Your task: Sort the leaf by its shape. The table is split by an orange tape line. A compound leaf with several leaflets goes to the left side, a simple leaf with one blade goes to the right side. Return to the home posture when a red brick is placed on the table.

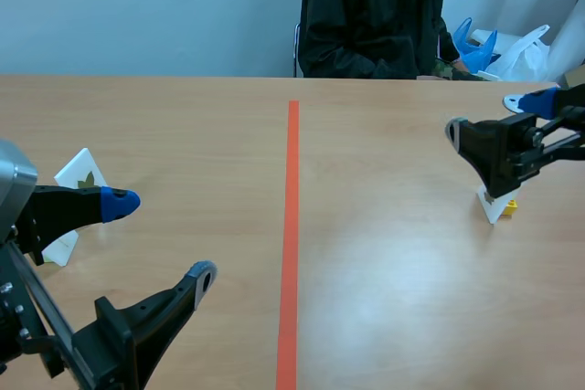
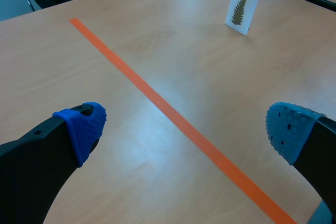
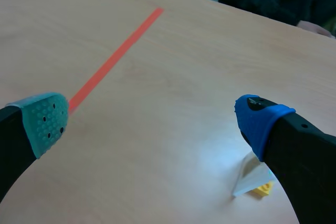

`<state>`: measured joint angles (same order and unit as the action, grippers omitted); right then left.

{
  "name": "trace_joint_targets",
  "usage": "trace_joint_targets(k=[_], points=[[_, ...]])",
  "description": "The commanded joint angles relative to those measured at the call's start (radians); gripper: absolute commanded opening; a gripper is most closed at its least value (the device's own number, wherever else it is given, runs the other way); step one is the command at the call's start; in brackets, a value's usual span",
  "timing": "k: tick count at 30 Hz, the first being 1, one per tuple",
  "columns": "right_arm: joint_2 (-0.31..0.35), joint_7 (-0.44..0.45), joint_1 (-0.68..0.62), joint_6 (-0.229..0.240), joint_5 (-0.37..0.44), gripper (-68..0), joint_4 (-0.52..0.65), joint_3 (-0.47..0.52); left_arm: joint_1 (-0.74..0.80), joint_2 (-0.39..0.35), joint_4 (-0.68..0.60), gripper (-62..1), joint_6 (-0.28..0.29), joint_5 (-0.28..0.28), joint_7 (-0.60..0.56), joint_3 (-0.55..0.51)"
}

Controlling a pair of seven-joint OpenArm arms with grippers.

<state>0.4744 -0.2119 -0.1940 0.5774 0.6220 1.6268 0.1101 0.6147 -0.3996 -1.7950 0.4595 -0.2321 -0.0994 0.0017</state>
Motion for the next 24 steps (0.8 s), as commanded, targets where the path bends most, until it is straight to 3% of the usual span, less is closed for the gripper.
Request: trace_joint_targets(k=[1,13,19,24], points=[[0.018,0.011,-0.026,0.0,0.015,0.4,0.039,0.011,-0.003,0.0,-0.005,1.4,-0.001,-0.01,-0.016,-0.005],[-0.019,-0.01,-0.325,-0.001,0.014,0.4,0.308,0.011,-0.003,0.0,-0.005,1.4,-0.001,-0.016,0.001,-0.005],[-0.067,-0.011,-0.374,-0.005,0.001,0.4,0.344,0.011,-0.003,0.0,-0.005,1.4,-0.006,-0.152,0.078,-0.005],[-0.07,0.008,-0.373,-0.004,-0.008,0.4,0.344,0.009,-0.003,0.0,-0.005,1.4,-0.03,-0.177,0.093,-0.005]])
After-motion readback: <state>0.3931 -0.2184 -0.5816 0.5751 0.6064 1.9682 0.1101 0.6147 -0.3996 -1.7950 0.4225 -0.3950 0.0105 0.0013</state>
